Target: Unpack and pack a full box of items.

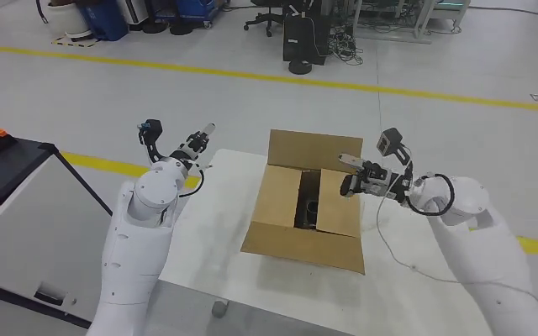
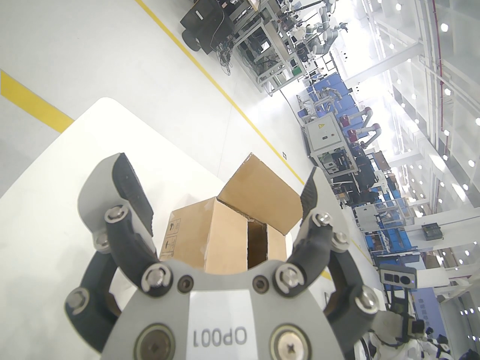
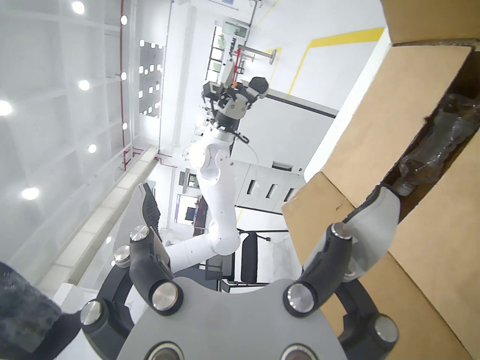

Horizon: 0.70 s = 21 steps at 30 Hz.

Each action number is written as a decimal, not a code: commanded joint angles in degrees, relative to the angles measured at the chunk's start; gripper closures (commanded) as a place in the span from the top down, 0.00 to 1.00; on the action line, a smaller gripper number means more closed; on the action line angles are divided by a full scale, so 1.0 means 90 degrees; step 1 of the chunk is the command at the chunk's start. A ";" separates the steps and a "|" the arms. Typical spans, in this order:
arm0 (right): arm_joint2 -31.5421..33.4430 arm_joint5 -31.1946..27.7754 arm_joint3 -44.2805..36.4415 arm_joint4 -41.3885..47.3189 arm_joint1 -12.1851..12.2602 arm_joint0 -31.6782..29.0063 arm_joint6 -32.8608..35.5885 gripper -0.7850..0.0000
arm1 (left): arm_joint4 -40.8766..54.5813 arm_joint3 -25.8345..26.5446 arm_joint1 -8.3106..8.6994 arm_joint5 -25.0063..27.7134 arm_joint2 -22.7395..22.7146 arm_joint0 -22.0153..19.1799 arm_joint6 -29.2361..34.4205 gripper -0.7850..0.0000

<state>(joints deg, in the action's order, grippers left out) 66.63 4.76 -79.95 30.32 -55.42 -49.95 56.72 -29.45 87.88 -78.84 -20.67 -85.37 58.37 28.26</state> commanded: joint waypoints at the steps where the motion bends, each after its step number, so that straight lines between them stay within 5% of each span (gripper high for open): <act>1: -0.0451 0.0331 0.0346 -0.0176 -0.0111 0.0478 -0.0055 1.00 | 0.0000 0.0000 0.0000 0.0000 0.0000 0.0000 0.0000 1.00; 9: -0.1851 0.0872 0.1587 -0.0951 -0.0573 0.1511 -0.0372 1.00 | 0.0000 0.0000 0.0000 0.0000 0.0000 0.0000 0.0000 1.00; 21: -0.2819 0.0448 0.2843 -0.0715 -0.1239 0.2059 -0.0658 1.00 | 0.0000 0.0000 0.0000 0.0000 0.0000 0.0000 0.0000 1.00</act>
<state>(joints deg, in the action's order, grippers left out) 41.81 9.14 -55.28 23.52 -66.07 -31.74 50.74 -29.45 87.88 -78.84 -20.67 -85.37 58.37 28.26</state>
